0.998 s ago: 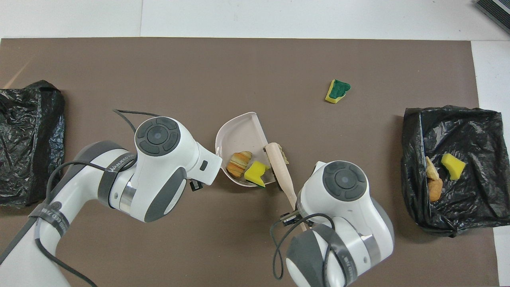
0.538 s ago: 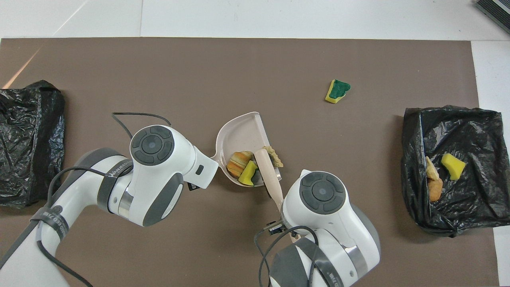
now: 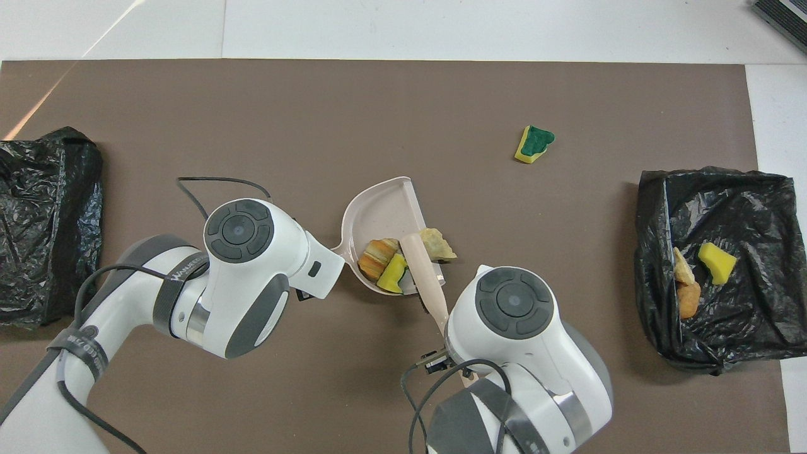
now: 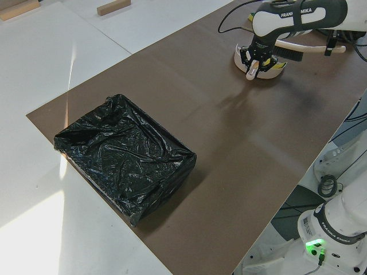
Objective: Sweep and dump trash in bin
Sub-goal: 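Reach the brush with the right gripper toward the far green sponge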
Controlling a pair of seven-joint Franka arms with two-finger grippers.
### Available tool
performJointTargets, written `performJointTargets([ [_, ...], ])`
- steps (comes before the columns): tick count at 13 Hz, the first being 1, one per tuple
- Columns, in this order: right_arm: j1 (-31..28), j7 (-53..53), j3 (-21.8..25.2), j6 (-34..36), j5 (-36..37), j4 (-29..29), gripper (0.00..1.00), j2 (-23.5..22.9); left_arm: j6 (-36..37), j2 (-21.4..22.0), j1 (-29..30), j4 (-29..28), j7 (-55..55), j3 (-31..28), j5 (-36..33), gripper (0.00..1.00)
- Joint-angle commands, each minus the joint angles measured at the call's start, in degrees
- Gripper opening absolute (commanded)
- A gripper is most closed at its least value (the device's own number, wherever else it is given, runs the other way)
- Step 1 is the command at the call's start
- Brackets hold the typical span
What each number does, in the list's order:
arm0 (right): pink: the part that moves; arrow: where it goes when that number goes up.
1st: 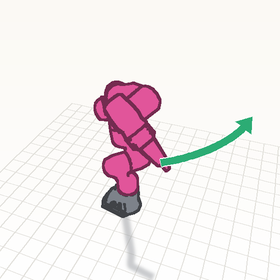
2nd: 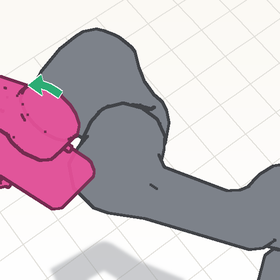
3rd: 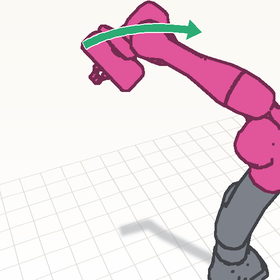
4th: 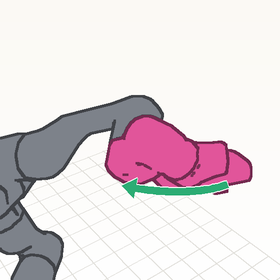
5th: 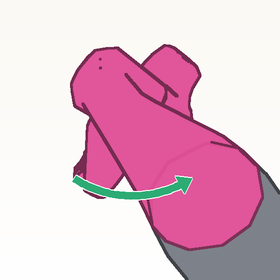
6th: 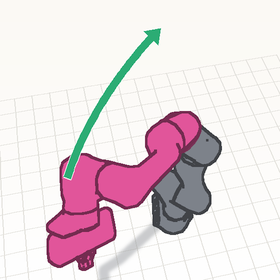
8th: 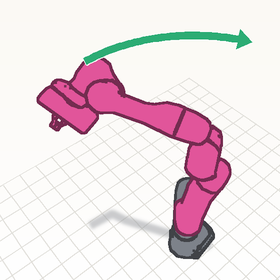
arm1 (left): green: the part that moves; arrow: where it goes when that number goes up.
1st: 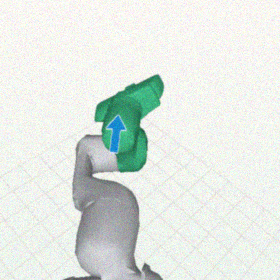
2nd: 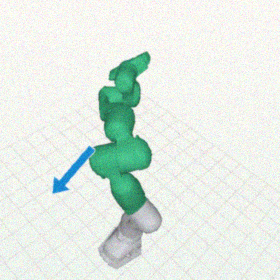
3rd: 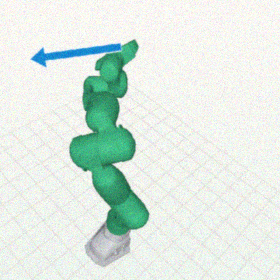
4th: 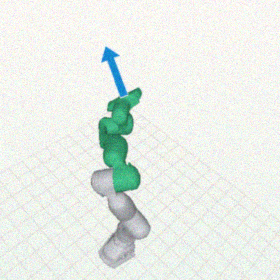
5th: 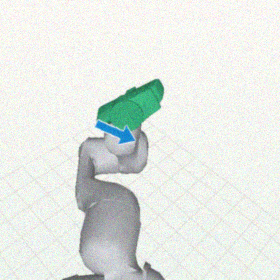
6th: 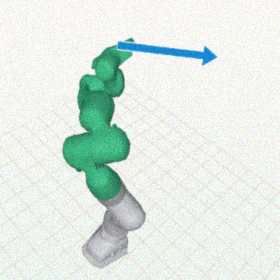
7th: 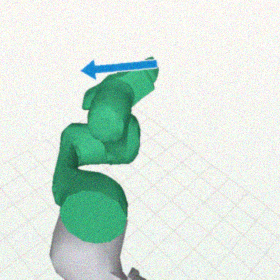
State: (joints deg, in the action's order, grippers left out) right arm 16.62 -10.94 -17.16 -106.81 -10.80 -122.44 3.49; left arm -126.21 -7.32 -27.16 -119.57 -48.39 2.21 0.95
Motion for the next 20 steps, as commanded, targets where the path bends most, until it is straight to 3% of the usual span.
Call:
performJointTargets([
  [1,-3.43,0.83,-0.07,-2.17,2.78,0.62,0.00,-0.85,-0.97,2.05,0.35,-2.34,-0.65,0.07,-0.42,0.00],
  [4,-7.55,1.79,-0.07,-2.44,9.03,2.98,0.00,-3.21,-0.18,1.96,0.35,-1.99,-0.30,-0.01,-0.42,0.00],
  [8,-17.83,13.72,-0.07,-6.38,14.66,5.18,0.00,-6.91,1.57,1.96,0.09,-1.37,0.41,-0.19,-0.42,0.00],
  [10,-22.67,17.17,-0.07,-5.96,15.98,10.26,0.00,-10.68,2.02,2.05,-0.09,-1.37,1.98,-0.19,-0.42,0.00],
  [13,-26.35,19.28,-0.33,-5.78,24.93,21.85,0.00,-21.03,2.02,1.96,-0.17,-1.37,4.36,-0.19,-0.42,0.00],
  [16,-28.66,27.88,0.02,-5.61,27.32,29.86,0.00,-28.69,2.02,2.05,-0.17,-1.46,4.36,-0.19,-0.42,0.00],
  [18,-29.62,28.26,-0.07,-5.96,28.64,31.64,0.00,-32.04,2.02,2.05,-0.17,-1.46,4.54,-0.19,-0.42,0.00],
  [20,-29.36,27.38,-0.16,-5.79,28.30,31.38,0.00,-31.79,2.10,2.14,-0.35,-1.55,5.41,-0.19,-0.42,0.00],
])
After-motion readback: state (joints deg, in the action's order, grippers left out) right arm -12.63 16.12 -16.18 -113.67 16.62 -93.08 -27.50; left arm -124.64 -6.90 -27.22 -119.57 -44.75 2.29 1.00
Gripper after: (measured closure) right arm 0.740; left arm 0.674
